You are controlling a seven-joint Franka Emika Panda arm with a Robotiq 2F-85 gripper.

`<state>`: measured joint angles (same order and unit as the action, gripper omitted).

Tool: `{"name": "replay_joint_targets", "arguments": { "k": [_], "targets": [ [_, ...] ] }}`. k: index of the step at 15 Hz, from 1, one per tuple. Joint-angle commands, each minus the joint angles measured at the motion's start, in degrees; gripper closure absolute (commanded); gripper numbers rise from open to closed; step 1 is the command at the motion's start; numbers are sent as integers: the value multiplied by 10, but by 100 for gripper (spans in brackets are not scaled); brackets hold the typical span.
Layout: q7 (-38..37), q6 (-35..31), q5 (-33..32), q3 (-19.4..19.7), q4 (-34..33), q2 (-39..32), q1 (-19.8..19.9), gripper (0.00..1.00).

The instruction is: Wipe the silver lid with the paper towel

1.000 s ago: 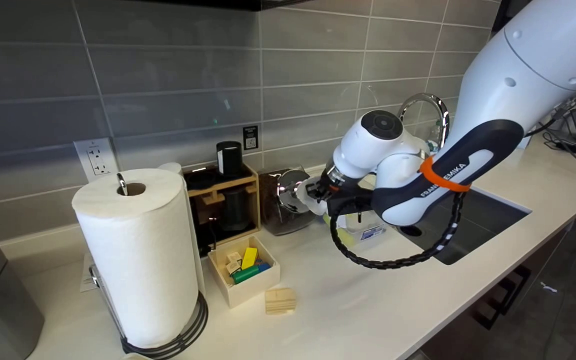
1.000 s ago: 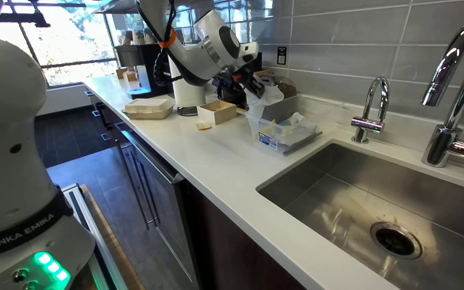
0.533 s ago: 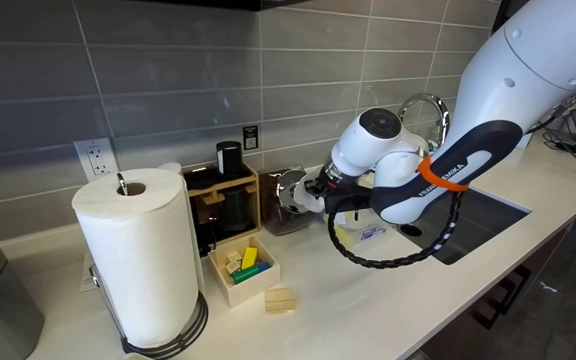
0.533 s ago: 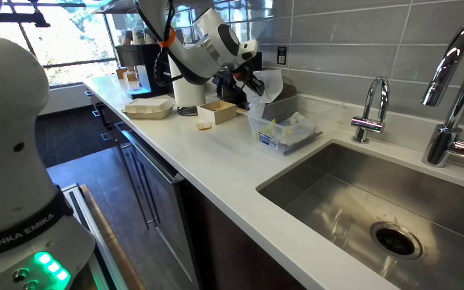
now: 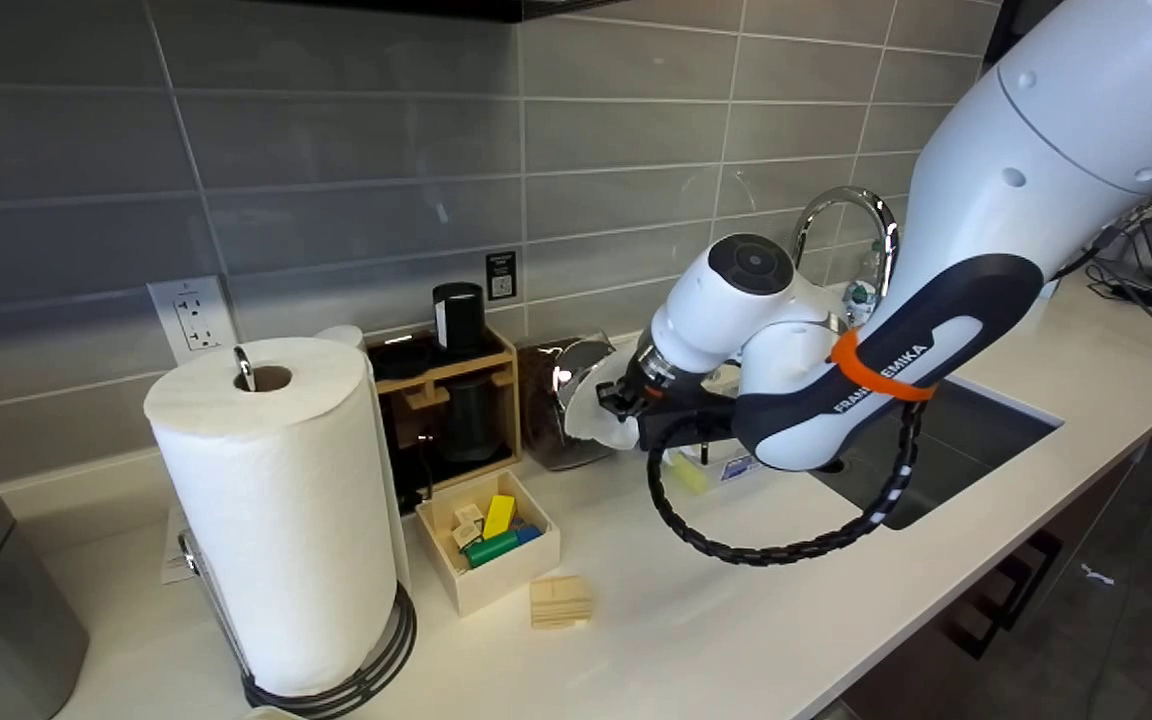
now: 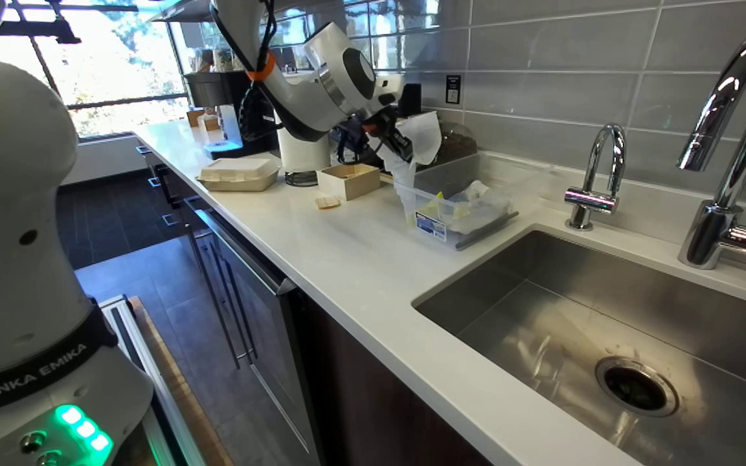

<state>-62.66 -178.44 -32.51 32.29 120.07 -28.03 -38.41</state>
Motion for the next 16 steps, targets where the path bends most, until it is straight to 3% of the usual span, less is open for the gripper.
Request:
{"name": "replay_joint_targets", "arguments": {
  "k": [1, 8, 10, 16],
  "targets": [
    [12, -8, 13, -41, 4, 3, 28, 100],
    [16, -58, 2, -58, -11, -6, 40, 100],
    [23, -66, 4, -82, -6, 2, 58, 100],
    [113, 46, 25, -285, 68, 81, 207, 100]
  ]
}}
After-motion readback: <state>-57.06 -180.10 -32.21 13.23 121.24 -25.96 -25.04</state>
